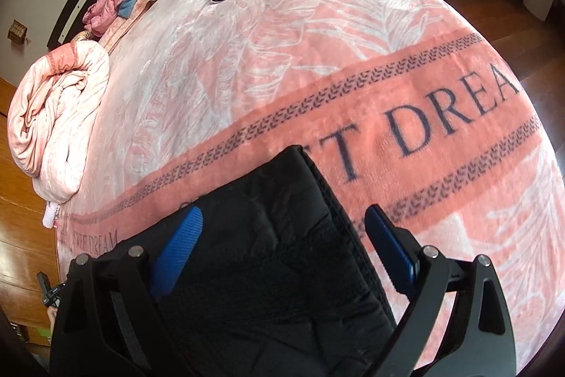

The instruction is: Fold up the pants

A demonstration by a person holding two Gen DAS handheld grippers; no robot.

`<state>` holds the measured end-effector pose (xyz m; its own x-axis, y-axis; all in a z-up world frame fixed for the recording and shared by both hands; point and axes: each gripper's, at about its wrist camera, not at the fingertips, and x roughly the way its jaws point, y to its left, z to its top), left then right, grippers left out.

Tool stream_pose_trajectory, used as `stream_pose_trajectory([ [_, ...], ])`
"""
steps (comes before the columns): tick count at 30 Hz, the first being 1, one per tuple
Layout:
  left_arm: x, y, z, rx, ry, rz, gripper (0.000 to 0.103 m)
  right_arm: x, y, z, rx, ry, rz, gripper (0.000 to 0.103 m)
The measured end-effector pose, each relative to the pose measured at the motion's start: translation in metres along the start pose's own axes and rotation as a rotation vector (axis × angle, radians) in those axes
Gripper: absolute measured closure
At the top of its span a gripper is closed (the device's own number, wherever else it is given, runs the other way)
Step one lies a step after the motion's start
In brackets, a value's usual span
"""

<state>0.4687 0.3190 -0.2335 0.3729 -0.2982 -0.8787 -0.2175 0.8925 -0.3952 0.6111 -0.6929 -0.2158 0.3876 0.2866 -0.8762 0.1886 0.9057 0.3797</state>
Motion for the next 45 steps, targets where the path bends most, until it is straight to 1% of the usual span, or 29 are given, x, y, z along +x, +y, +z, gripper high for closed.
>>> stream_pose_trajectory([
  [2,0.000,0.001,-0.001,-0.007,-0.009,-0.003,0.059,0.011,0.001,0.006,-0.018,0.005,-0.023,0.010],
  [5,0.000,-0.001,-0.001,-0.009,-0.014,0.007,0.060,0.024,0.004,0.013,-0.036,0.020,-0.028,0.010],
  [6,0.000,-0.001,0.000,-0.008,-0.016,0.013,0.061,0.027,0.007,0.013,-0.048,0.030,-0.034,0.019],
  [7,-0.001,-0.002,-0.001,-0.010,-0.020,0.019,0.064,0.029,0.011,0.013,-0.065,0.042,-0.039,0.034],
  [8,-0.003,-0.001,-0.002,-0.015,-0.024,0.025,0.066,0.029,0.012,0.012,-0.070,0.044,-0.052,0.061],
  [9,-0.004,-0.003,-0.002,-0.015,-0.028,0.026,0.072,0.026,0.012,0.010,-0.064,0.036,-0.038,0.076],
  [10,-0.007,-0.006,-0.003,-0.007,-0.038,0.030,0.077,0.021,0.011,0.008,-0.060,0.031,-0.021,0.087],
  [11,-0.009,-0.009,-0.003,0.000,-0.047,0.038,0.078,0.014,0.012,0.004,-0.062,0.014,-0.014,0.090],
  [13,-0.014,-0.013,-0.003,0.002,-0.065,0.047,0.081,-0.001,0.015,-0.003,-0.066,-0.014,-0.011,0.093],
  [18,-0.040,-0.024,-0.005,0.014,-0.118,0.041,0.083,-0.052,0.026,-0.017,-0.073,-0.080,0.001,0.095],
  [20,-0.054,-0.032,-0.007,0.031,-0.138,0.044,0.083,-0.079,0.033,-0.023,-0.079,-0.108,0.005,0.095],
  [24,-0.083,-0.046,-0.009,0.050,-0.181,0.018,0.083,-0.132,0.044,-0.038,-0.091,-0.164,0.002,0.096],
  [27,-0.108,-0.056,-0.015,0.080,-0.219,0.003,0.083,-0.171,0.046,-0.057,-0.093,-0.202,-0.004,0.096],
  [28,-0.118,-0.059,-0.017,0.088,-0.232,-0.006,0.086,-0.181,0.047,-0.062,-0.094,-0.211,-0.005,0.096],
  [29,-0.128,-0.061,-0.019,0.093,-0.255,-0.001,0.095,-0.192,0.045,-0.069,-0.090,-0.225,-0.011,0.096],
  [30,-0.137,-0.061,-0.021,0.090,-0.270,-0.011,0.097,-0.202,0.042,-0.076,-0.084,-0.239,-0.018,0.096],
  [31,-0.145,-0.060,-0.022,0.082,-0.276,-0.033,0.097,-0.212,0.040,-0.084,-0.078,-0.250,-0.011,0.096],
  [33,-0.157,-0.064,-0.030,0.101,-0.288,-0.036,0.097,-0.225,0.037,-0.103,-0.083,-0.266,-0.015,0.096],
  [35,-0.160,-0.067,-0.040,0.120,-0.283,-0.026,0.097,-0.235,0.033,-0.121,-0.080,-0.279,-0.021,0.096],
  [37,-0.164,-0.071,-0.050,0.134,-0.282,-0.036,0.098,-0.242,0.029,-0.138,-0.070,-0.285,-0.021,0.096],
  [41,-0.176,-0.078,-0.067,0.148,-0.316,-0.059,0.098,-0.258,0.028,-0.168,-0.074,-0.320,-0.009,0.096],
  [45,-0.191,-0.076,-0.080,0.142,-0.356,-0.086,0.098,-0.276,0.026,-0.192,-0.079,-0.360,-0.010,0.096],
])
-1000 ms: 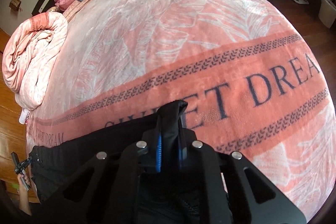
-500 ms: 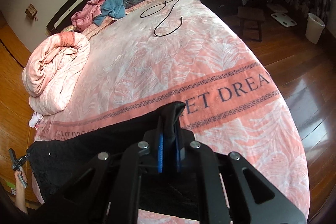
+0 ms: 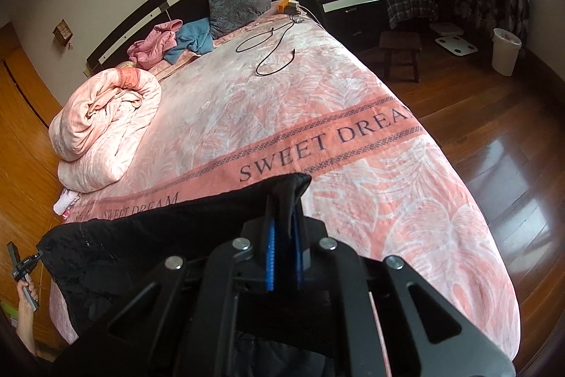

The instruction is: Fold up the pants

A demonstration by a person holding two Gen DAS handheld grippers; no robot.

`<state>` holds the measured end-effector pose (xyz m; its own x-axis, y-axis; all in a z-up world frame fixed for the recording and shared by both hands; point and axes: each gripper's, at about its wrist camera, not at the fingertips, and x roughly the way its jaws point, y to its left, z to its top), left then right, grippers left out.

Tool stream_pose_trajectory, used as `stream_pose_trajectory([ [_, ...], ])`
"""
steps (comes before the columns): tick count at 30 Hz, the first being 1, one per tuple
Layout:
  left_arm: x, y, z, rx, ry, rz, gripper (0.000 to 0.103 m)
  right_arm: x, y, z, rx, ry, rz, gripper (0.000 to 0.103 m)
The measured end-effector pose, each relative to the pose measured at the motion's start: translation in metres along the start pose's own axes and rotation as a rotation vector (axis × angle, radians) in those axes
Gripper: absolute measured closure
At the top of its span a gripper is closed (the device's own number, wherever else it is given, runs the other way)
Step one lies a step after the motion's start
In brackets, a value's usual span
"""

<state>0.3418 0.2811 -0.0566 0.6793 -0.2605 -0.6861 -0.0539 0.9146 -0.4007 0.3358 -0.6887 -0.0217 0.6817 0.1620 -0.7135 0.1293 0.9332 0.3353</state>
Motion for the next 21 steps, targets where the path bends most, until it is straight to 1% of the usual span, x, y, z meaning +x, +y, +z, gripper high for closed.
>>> stream_pose_trajectory([
  [2,-0.014,0.001,-0.005,-0.004,-0.032,-0.017,0.098,-0.015,-0.002,-0.011,-0.003,-0.032,0.003,0.096],
  [4,-0.026,0.004,-0.012,-0.015,-0.053,-0.032,0.098,-0.026,-0.006,-0.023,-0.002,-0.044,-0.009,0.096],
  [8,-0.052,0.014,-0.041,-0.030,-0.094,-0.055,0.098,-0.052,-0.011,-0.054,0.006,-0.105,-0.001,0.096],
  [10,-0.064,0.022,-0.056,-0.045,-0.109,-0.068,0.098,-0.062,-0.013,-0.073,0.003,-0.123,-0.016,0.096],
  [15,-0.088,0.040,-0.100,-0.063,-0.118,-0.081,0.098,-0.089,-0.021,-0.121,0.014,-0.172,-0.038,0.096],
  [21,-0.100,0.058,-0.142,-0.086,-0.109,-0.089,0.098,-0.110,-0.030,-0.170,0.038,-0.196,-0.067,0.095],
])
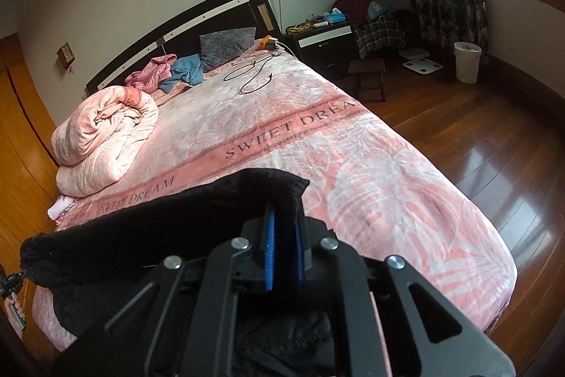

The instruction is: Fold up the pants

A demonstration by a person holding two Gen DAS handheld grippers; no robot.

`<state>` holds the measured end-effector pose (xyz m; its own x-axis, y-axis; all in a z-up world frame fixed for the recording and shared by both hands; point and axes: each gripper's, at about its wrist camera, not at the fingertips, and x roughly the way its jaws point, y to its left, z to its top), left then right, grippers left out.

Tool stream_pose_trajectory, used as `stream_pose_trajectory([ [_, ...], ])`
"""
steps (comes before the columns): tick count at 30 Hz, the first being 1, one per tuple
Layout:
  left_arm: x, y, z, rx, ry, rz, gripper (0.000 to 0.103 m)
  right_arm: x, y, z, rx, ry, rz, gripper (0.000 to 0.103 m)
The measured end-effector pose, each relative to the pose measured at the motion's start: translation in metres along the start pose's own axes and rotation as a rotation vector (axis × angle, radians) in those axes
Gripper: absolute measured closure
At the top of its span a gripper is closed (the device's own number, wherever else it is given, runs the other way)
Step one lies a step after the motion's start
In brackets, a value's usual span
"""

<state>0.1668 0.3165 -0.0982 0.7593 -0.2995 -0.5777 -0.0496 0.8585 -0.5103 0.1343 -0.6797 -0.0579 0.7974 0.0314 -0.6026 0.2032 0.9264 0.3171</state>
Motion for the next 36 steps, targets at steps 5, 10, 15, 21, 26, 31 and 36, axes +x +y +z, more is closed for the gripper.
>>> stream_pose_trajectory([
  [5,-0.006,0.009,-0.016,-0.009,0.008,-0.008,0.098,-0.017,-0.001,-0.023,0.009,-0.008,-0.012,0.093],
  [10,-0.009,0.010,-0.027,0.013,0.018,-0.011,0.097,-0.026,0.002,-0.038,-0.002,-0.012,-0.020,0.091],
  [15,-0.008,0.010,-0.046,0.068,0.053,0.025,0.095,-0.031,0.001,-0.058,-0.006,0.001,-0.040,0.082],
  [21,-0.007,0.022,-0.067,0.082,0.116,0.088,0.091,-0.033,-0.011,-0.085,0.045,0.037,-0.053,0.073],
  [26,-0.005,0.050,-0.079,0.010,0.168,0.211,0.076,-0.031,-0.031,-0.105,0.175,0.108,-0.048,0.039],
  [31,-0.023,0.081,-0.089,-0.114,0.129,0.334,0.059,-0.028,-0.045,-0.126,0.281,0.204,-0.030,0.033],
  [36,-0.032,0.061,-0.099,-0.105,0.090,0.262,0.033,-0.026,-0.059,-0.144,0.445,0.217,0.084,0.032],
])
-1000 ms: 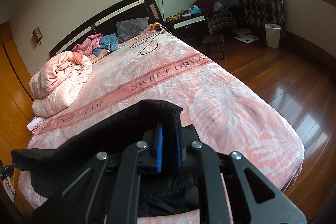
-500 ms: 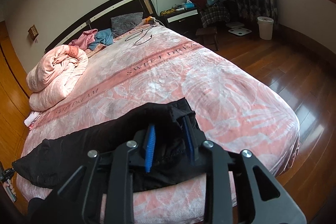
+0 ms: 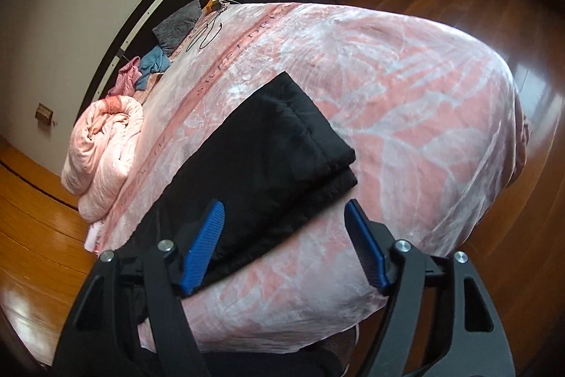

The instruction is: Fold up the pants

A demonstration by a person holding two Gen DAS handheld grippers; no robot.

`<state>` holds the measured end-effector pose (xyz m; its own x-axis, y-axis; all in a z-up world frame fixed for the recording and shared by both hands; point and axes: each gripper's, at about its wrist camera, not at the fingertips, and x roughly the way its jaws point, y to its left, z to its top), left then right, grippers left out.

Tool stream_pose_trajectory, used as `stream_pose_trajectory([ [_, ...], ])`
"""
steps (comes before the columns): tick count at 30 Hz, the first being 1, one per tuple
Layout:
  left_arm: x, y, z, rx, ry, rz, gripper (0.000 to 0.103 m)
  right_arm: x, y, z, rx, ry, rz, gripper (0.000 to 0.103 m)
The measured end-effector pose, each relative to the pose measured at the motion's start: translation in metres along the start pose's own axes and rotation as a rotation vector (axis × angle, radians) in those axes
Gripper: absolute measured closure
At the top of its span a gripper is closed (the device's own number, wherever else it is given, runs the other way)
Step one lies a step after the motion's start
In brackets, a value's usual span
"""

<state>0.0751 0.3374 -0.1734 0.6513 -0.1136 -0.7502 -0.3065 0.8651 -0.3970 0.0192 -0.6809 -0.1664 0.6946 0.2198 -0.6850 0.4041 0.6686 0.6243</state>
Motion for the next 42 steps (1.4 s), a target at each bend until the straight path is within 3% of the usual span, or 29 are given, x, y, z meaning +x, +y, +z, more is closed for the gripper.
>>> stream_pose_trajectory([
  [3,0.008,-0.016,-0.001,0.011,0.033,-0.027,0.028,0.009,-0.004,-0.002,0.068,0.005,0.049,0.030],
  [8,0.037,-0.026,0.005,-0.027,0.102,-0.040,0.027,0.030,0.001,-0.005,0.104,0.032,0.052,0.026],
  [9,0.043,-0.027,0.005,-0.032,0.114,-0.043,0.031,0.034,0.003,-0.005,0.109,0.034,0.056,0.026],
  [12,0.059,-0.031,0.008,-0.023,0.165,-0.027,0.070,0.043,0.005,-0.006,0.123,0.038,0.057,0.026],
  [13,0.059,-0.033,0.011,-0.017,0.159,-0.023,0.076,0.045,0.007,-0.006,0.122,0.040,0.055,0.026],
  [15,0.052,-0.047,0.022,0.010,0.122,-0.037,0.079,0.050,0.011,-0.005,0.114,0.046,0.058,0.025],
  [19,0.045,-0.071,0.057,0.029,0.045,-0.069,0.080,0.060,0.015,-0.002,0.104,0.057,0.058,0.025],
  [22,0.056,-0.077,0.075,0.026,0.061,-0.051,0.080,0.064,0.014,-0.001,0.123,0.051,0.065,0.024],
  [29,0.071,-0.049,0.056,-0.009,0.113,-0.010,0.080,0.045,-0.004,-0.010,0.177,0.024,0.099,0.024],
  [37,0.076,-0.030,0.038,-0.063,0.105,-0.015,0.080,0.035,-0.014,-0.007,0.222,-0.010,0.146,0.033],
  [38,0.076,-0.031,0.038,-0.062,0.100,-0.008,0.080,0.036,-0.013,-0.004,0.223,-0.010,0.144,0.036],
  [40,0.076,-0.032,0.038,-0.067,0.089,0.002,0.081,0.043,-0.012,0.002,0.222,0.002,0.127,0.055],
  [42,0.076,-0.031,0.039,-0.081,0.075,0.009,0.081,0.048,-0.008,0.008,0.212,0.009,0.108,0.096],
])
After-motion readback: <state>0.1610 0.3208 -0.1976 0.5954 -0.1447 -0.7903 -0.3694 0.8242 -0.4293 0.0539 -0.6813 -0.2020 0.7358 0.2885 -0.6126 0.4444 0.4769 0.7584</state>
